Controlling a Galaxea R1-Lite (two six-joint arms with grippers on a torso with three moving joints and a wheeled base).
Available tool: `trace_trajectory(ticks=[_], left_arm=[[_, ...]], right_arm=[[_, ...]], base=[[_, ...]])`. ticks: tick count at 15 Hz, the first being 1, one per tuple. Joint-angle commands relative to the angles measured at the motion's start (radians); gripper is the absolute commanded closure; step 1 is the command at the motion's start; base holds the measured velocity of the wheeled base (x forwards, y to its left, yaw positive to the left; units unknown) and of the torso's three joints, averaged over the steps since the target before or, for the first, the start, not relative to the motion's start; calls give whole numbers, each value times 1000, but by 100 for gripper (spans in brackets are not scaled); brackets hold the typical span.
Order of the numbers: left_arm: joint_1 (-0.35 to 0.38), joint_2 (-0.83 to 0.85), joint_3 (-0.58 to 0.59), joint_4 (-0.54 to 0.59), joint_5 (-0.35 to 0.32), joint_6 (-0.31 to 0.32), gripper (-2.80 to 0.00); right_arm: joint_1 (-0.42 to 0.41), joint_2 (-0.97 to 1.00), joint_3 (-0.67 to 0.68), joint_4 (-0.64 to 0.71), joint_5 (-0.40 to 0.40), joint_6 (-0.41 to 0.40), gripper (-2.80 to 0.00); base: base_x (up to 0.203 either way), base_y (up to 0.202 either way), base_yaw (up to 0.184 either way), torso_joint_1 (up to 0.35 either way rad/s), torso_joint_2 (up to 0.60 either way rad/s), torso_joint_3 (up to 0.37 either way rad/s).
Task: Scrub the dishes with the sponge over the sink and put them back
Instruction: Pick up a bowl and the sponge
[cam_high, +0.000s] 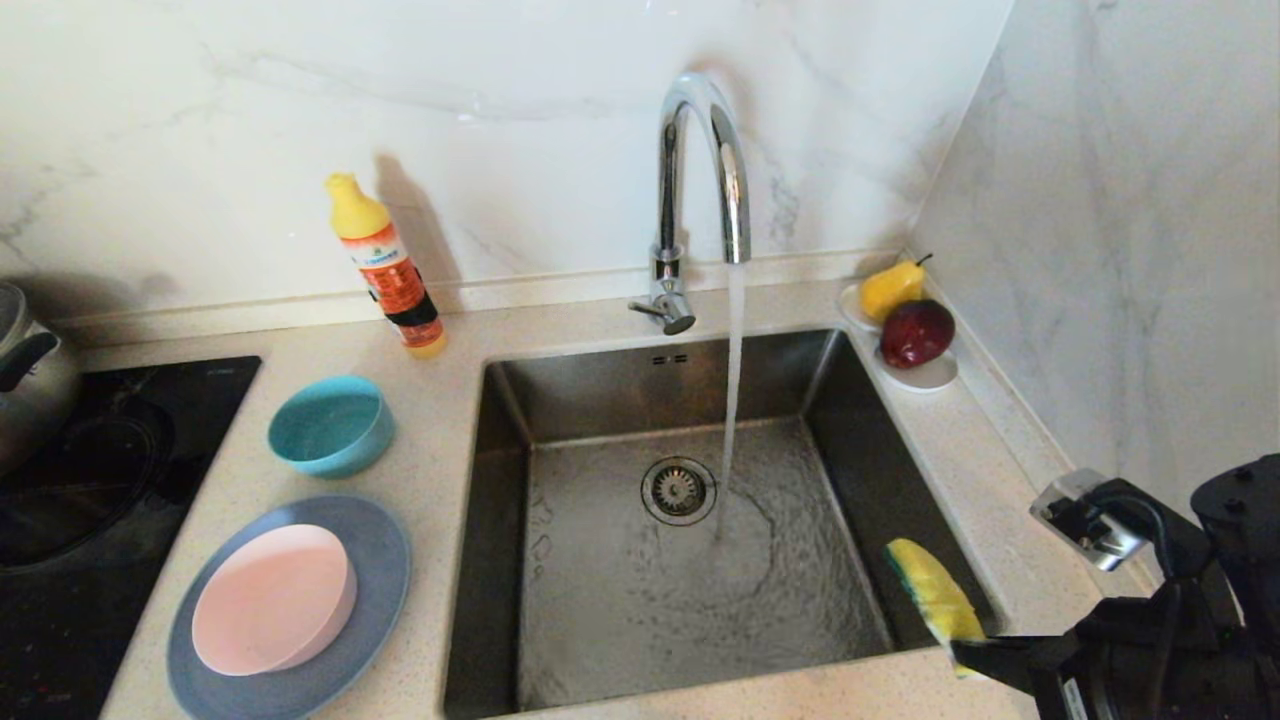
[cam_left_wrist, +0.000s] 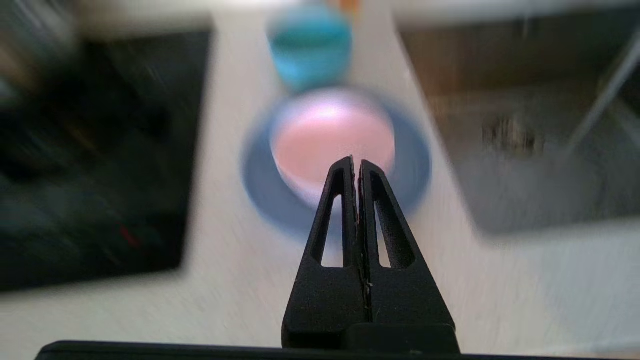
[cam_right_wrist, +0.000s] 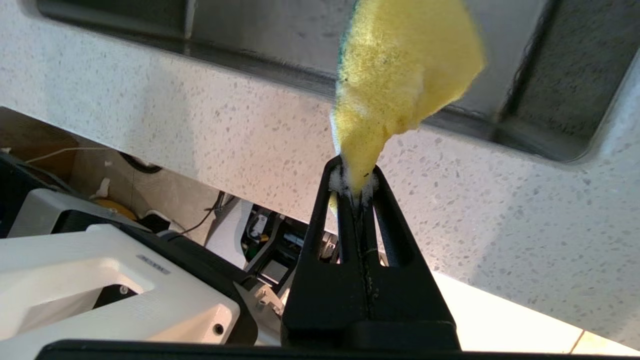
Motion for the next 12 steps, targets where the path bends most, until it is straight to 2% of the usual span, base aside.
trace_trajectory(ticks=[1, 3, 7, 9, 12], left_arm=[[0, 173, -186, 20, 49, -1, 0], [-1, 392, -305, 27, 146, -3, 0], [7, 830, -509, 50, 252, -44, 0], [36, 1040, -609, 92, 268, -81, 0], [116, 1300, -751, 164, 214, -156, 0]], right_arm=[[2, -12, -3, 0, -1, 2, 0], [1, -13, -6, -6, -1, 2, 0], [1, -17, -8, -8, -3, 0, 0], [1, -14, -19, -8, -3, 0, 0], [1, -1, -19, -6, -1, 0, 0]], base=[[0, 0, 0, 0, 0, 0], [0, 0, 0, 0, 0, 0], [0, 0, 0, 0, 0, 0], [0, 0, 0, 0, 0, 0], [0, 0, 0, 0, 0, 0]])
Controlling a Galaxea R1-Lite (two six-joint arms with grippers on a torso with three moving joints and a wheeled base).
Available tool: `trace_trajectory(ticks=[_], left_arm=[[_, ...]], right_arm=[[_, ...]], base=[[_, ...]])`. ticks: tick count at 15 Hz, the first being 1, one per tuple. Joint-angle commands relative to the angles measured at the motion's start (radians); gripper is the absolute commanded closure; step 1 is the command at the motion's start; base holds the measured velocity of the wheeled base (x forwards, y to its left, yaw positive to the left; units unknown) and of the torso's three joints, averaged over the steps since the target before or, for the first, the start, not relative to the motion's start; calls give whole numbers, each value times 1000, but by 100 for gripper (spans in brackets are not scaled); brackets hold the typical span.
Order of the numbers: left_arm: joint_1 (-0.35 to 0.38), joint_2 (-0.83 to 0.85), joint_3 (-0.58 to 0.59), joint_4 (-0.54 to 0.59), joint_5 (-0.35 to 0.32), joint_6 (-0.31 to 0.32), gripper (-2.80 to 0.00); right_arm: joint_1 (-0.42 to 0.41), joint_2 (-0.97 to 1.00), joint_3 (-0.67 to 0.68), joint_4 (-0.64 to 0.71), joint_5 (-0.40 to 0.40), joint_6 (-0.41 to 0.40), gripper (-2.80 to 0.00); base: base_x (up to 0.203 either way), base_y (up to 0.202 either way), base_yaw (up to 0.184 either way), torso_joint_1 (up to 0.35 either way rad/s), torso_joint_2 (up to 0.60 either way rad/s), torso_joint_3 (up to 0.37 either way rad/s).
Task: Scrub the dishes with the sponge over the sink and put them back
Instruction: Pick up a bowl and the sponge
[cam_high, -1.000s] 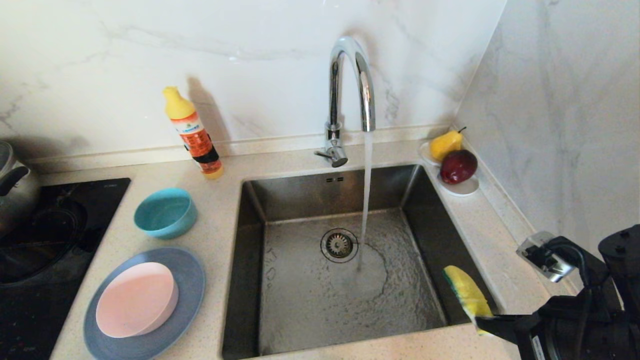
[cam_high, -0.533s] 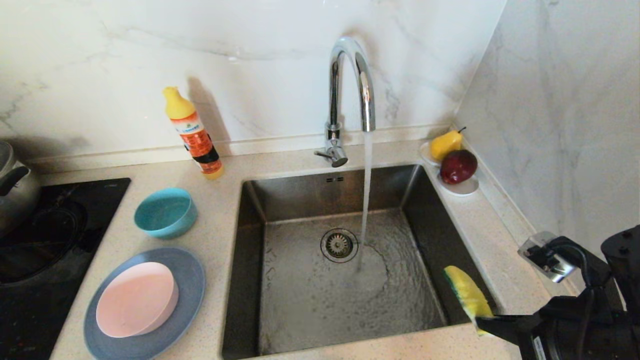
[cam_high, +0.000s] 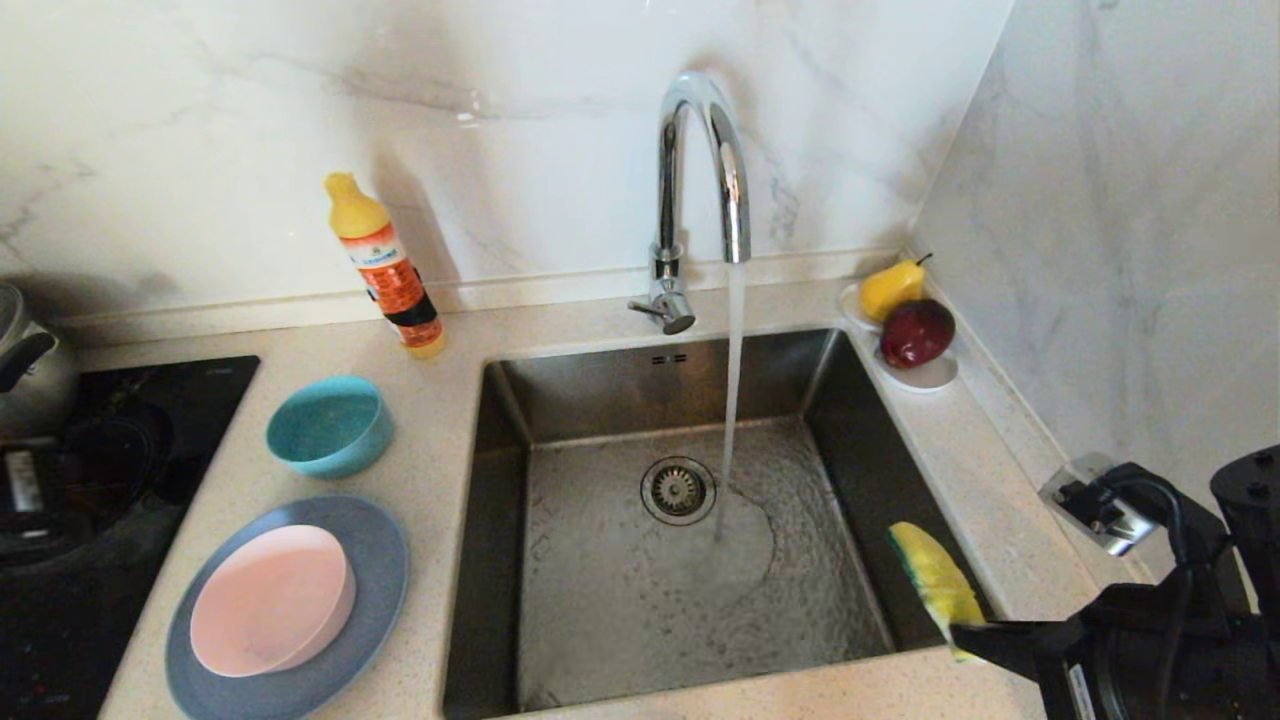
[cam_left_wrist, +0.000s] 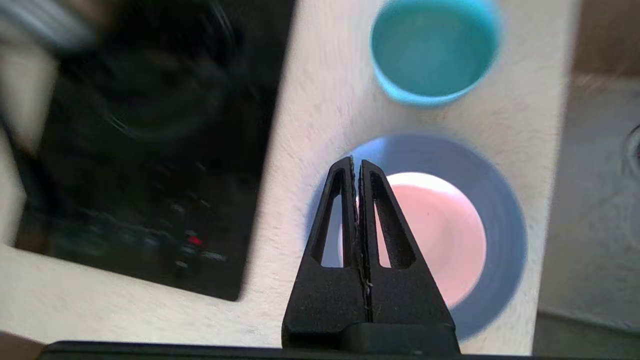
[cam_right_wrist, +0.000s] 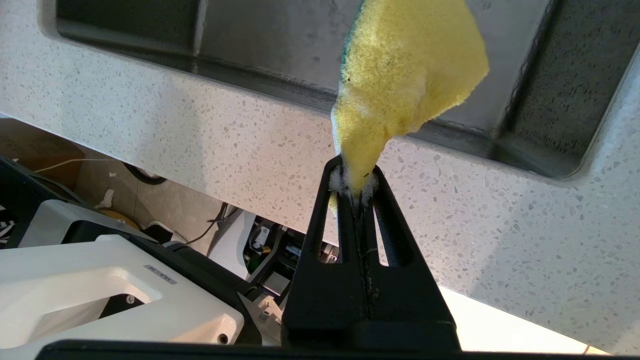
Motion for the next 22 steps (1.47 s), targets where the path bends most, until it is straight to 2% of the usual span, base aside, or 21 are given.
trace_trajectory(ticks=[1, 2, 3, 5, 9, 13, 18, 19, 20, 22], left_arm=[[81, 299, -113, 51, -51, -45, 0], [116, 358, -144, 70, -84, -65, 0], [146, 410, -170, 84, -119, -84, -280], [178, 481, -201, 93, -187, -125, -280], [182, 568, -247, 97, -247, -213, -280], [182, 665, -309, 95, -259, -313, -280], [182, 715, -362, 95, -278, -332, -280], [184, 720, -384, 97, -278, -351, -280], [189, 706, -399, 101, -287, -378, -280], [191, 658, -411, 132, -320, -387, -280]], right_arm=[[1, 12, 2, 3, 0, 1, 0], [1, 16, 2, 1, 0, 1, 0], [1, 18, 3, 1, 0, 1, 0], [1, 19, 4, 3, -1, 0, 0], [1, 19, 4, 6, 0, 0, 0], [1, 19, 5, 6, -1, 0, 0], [-1, 13, 11, 3, -4, 0, 0], [-1, 11, 11, 5, -4, 0, 0], [-1, 11, 12, 6, -6, 0, 0], [-2, 15, 14, 7, -6, 0, 0]], base=[[0, 0, 0, 0, 0, 0], [0, 0, 0, 0, 0, 0], [0, 0, 0, 0, 0, 0], [0, 0, 0, 0, 0, 0], [0, 0, 0, 0, 0, 0], [0, 0, 0, 0, 0, 0], [0, 0, 0, 0, 0, 0], [0, 0, 0, 0, 0, 0], [0, 0, 0, 0, 0, 0], [0, 0, 0, 0, 0, 0]])
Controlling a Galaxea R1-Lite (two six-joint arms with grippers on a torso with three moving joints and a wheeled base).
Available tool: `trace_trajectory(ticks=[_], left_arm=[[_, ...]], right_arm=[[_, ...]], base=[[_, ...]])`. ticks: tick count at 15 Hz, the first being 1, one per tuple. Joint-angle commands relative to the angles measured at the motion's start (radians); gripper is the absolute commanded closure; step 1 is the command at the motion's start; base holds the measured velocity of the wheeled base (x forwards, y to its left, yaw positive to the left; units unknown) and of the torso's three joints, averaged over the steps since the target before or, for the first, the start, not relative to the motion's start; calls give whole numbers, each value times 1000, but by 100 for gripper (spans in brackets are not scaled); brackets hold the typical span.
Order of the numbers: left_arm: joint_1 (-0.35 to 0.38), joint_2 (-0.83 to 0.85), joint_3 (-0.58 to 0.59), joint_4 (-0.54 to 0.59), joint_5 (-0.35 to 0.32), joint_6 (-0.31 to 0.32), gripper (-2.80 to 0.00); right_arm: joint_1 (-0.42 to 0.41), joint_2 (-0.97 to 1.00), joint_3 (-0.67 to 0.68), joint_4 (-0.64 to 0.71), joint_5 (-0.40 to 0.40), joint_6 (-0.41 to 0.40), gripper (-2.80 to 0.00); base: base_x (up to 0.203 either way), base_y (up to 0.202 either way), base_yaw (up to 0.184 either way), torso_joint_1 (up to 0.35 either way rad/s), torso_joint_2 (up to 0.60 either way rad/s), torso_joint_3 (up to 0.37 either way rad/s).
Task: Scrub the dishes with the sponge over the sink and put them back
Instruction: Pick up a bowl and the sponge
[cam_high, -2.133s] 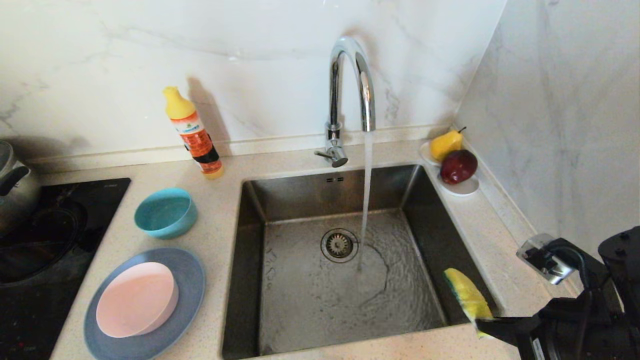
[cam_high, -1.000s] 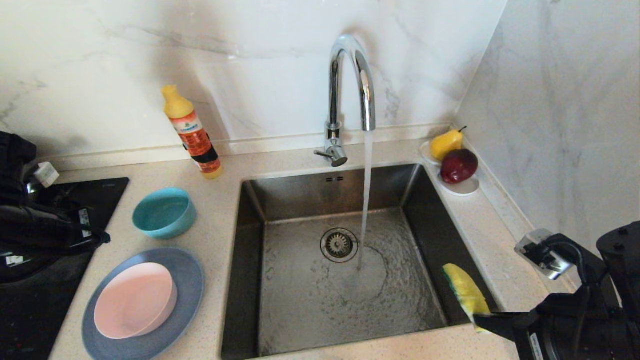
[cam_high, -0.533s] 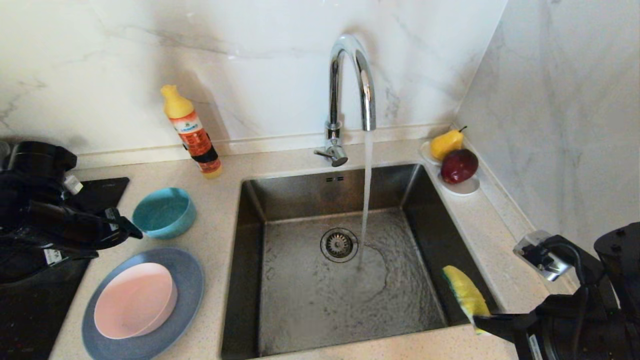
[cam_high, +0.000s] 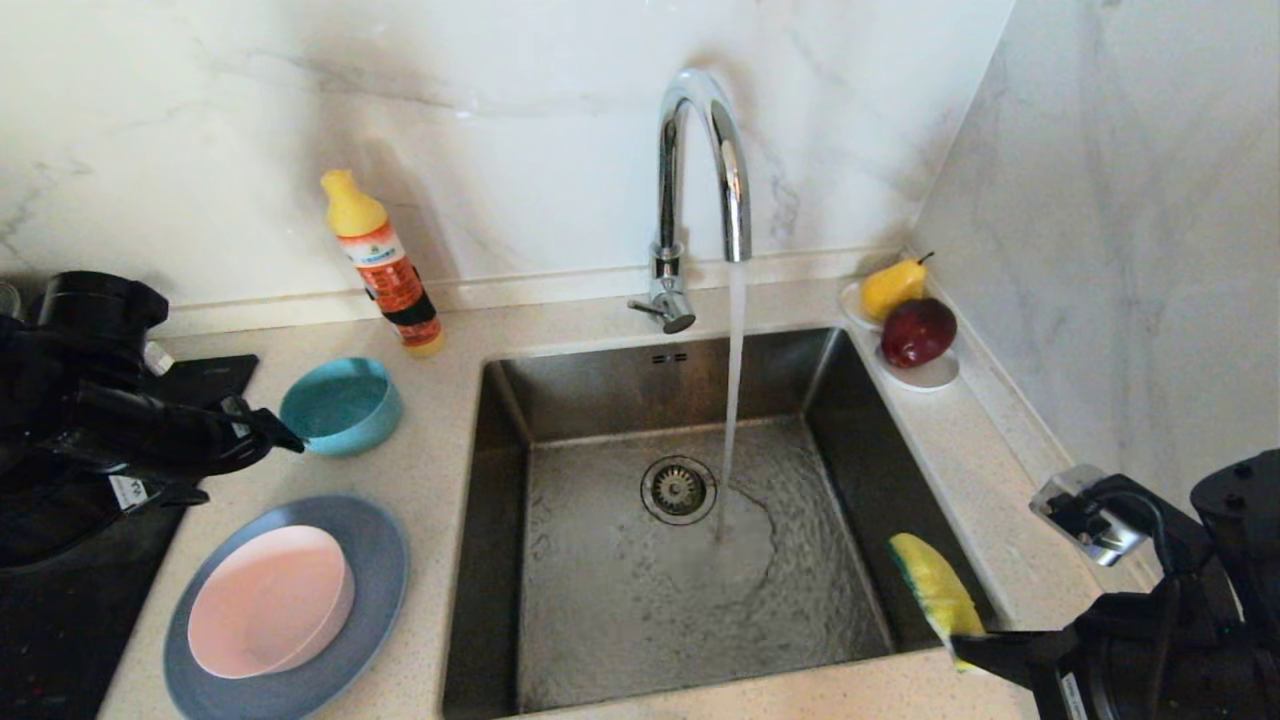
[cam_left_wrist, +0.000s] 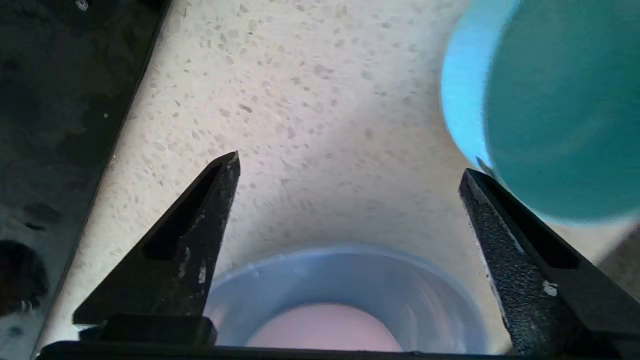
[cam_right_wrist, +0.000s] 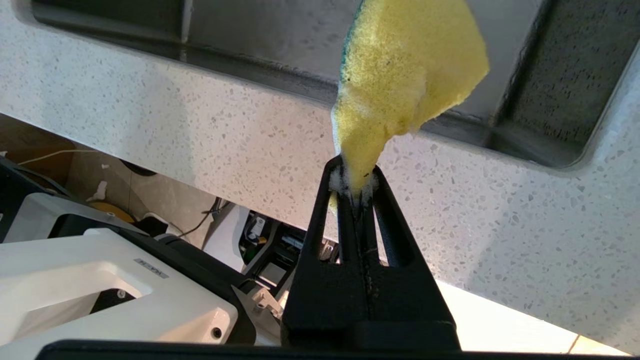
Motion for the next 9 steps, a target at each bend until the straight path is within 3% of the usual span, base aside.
trace_trajectory(ticks=[1, 4, 9], left_arm=[[1, -55, -41, 51, -23, -5, -280], [1, -65, -142, 143, -58, -7, -280], [-1, 67, -229, 138, -64, -58, -280]], right_arm=[[-2, 4, -1, 0, -1, 0, 0], [-2, 8, -2, 0, -1, 0, 0], [-16, 12, -1, 0, -9, 2, 0]], base=[[0, 0, 0, 0, 0, 0], [0, 0, 0, 0, 0, 0], [0, 0, 0, 0, 0, 0]])
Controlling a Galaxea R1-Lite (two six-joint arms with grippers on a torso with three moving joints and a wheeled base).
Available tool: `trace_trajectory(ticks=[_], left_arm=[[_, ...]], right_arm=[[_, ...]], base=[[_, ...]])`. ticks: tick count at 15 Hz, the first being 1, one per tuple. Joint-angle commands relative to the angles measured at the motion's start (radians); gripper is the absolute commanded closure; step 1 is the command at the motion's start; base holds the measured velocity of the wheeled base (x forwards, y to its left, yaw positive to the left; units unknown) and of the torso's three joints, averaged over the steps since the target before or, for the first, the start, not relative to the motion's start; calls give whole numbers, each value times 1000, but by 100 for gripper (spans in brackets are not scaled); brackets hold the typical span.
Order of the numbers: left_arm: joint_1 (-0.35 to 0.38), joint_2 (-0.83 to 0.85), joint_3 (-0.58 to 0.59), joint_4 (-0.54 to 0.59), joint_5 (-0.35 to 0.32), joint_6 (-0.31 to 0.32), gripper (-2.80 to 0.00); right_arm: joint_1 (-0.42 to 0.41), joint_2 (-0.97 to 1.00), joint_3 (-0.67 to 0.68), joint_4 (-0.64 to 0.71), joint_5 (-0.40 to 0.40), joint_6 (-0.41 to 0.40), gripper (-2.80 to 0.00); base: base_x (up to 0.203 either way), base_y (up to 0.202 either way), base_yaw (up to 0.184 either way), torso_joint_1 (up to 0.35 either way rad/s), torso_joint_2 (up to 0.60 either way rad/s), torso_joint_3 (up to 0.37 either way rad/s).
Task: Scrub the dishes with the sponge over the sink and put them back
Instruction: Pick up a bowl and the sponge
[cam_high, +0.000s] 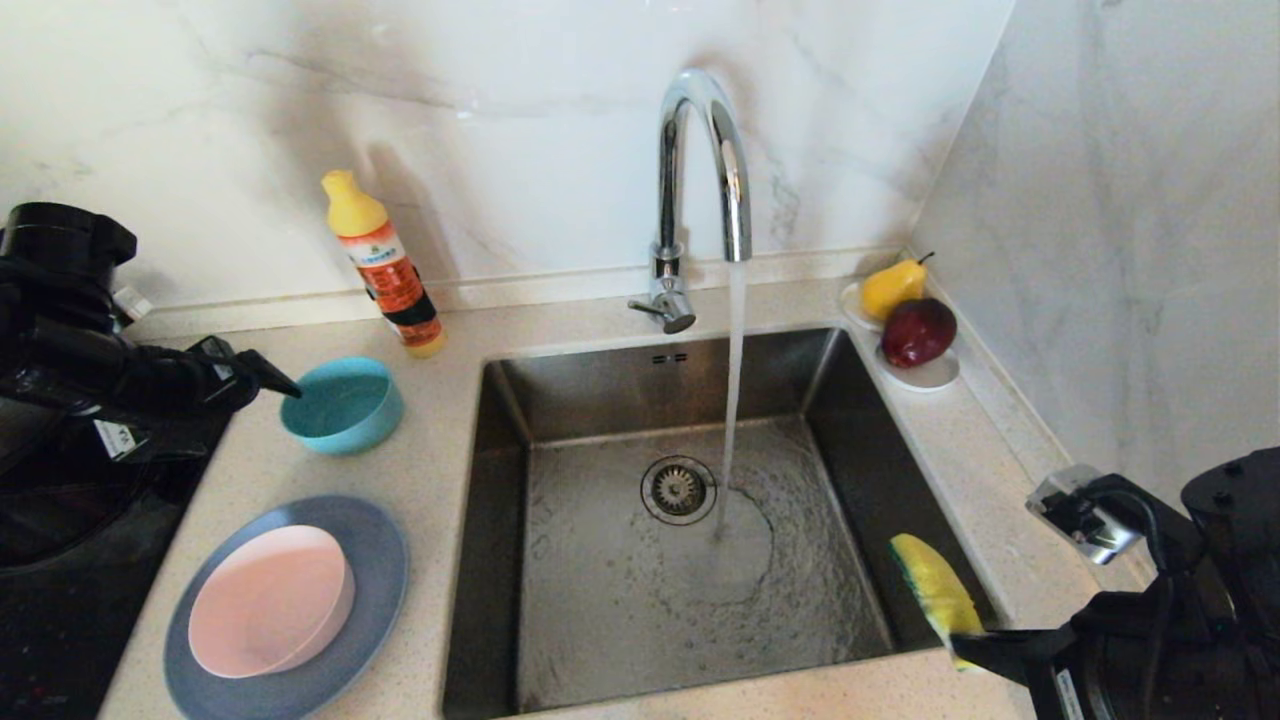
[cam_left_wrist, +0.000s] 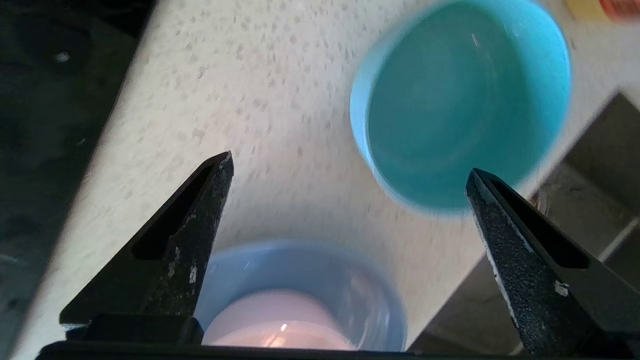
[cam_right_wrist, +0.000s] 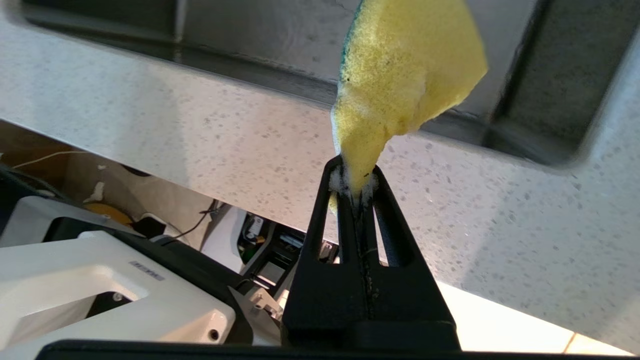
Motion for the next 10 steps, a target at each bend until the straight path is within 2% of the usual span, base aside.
trace_trajectory(ticks=[1, 4, 10], left_arm=[[-1, 90, -42, 2, 0, -22, -280], [-6, 155, -74, 2, 5, -63, -280], [-4, 199, -98, -4, 12, -69, -280]], right_arm=[[-17, 0, -6, 0, -16, -2, 0], [-22, 3, -9, 0, -19, -5, 0], [-22, 3, 2, -4, -19, -5, 0]], base=[[0, 0, 0, 0, 0, 0], [0, 0, 0, 0, 0, 0], [0, 0, 0, 0, 0, 0]])
